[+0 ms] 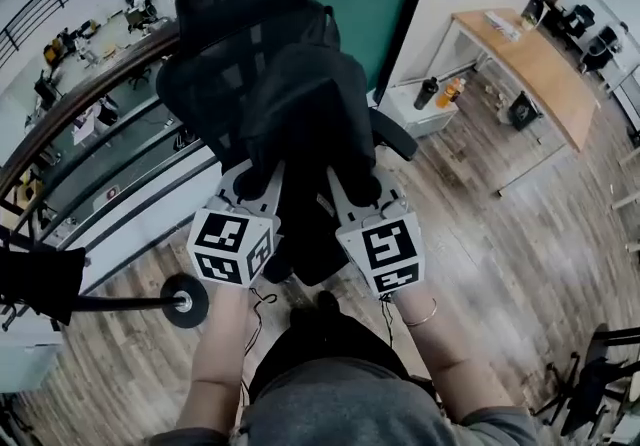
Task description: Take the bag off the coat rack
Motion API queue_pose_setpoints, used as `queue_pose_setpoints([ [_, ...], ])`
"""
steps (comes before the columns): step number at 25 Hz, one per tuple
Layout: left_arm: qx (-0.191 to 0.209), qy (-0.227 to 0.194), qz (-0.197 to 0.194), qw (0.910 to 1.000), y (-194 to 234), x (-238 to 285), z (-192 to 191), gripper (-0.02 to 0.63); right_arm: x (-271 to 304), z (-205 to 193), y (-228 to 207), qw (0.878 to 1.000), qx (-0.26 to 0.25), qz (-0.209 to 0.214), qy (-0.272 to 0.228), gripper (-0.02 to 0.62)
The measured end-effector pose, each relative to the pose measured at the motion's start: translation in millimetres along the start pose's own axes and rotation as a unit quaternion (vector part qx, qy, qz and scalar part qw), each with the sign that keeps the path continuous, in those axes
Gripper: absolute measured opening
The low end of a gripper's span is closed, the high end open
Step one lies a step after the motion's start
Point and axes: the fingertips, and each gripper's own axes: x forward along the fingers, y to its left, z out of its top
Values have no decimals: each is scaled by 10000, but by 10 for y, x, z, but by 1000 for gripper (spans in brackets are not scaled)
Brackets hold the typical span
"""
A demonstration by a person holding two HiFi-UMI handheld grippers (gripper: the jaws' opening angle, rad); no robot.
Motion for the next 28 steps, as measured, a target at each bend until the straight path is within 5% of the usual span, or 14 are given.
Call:
queue_pose_setpoints([
  [14, 81, 347, -1212, 9920, -505, 683, -294, 35, -257, -582, -570, 9928, 353, -1017, 528, 26],
  [28, -21, 982, -1564, 9828, -641, 1534, -848, 35, 4, -1374, -1163, 9836, 1055, -1089, 979, 26],
])
